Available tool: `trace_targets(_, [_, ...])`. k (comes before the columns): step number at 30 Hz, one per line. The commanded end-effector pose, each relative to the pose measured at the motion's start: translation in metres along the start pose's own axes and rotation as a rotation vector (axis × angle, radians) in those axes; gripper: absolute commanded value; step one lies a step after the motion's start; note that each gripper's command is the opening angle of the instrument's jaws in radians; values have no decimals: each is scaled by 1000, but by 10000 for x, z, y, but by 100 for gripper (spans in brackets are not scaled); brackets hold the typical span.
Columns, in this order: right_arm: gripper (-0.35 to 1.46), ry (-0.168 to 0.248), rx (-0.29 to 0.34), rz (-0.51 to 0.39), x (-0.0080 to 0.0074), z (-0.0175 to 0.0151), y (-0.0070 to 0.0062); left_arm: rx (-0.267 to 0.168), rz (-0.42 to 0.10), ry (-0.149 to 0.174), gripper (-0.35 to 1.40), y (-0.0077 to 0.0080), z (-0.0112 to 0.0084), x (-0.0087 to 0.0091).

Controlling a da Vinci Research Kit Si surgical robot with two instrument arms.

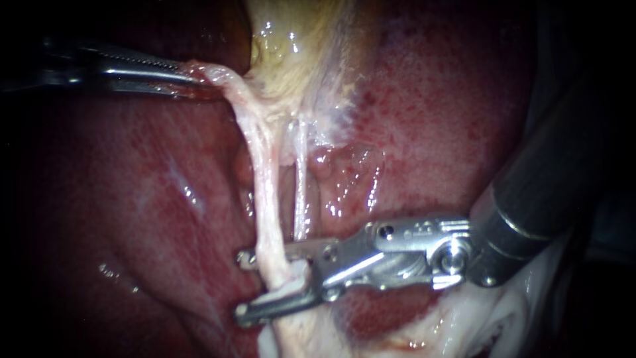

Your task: Clipping first clip left tube

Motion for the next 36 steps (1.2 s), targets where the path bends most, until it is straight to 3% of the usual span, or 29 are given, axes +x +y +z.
trace_targets(1, [41,1,-2,2,1,-1,0,0,0,0,-35,0,0,0])
trace_targets(12, [10,3,2,80,1,-10,-1,0,1,0,-35,0,1,-1])
trace_targets(17, [-35,3,4,144,-1,-15,-4,0,1,0,-35,0,1,-1])
trace_targets(36, [-35,3,2,159,-5,-17,-4,0,1,0,-35,0,1,-1])
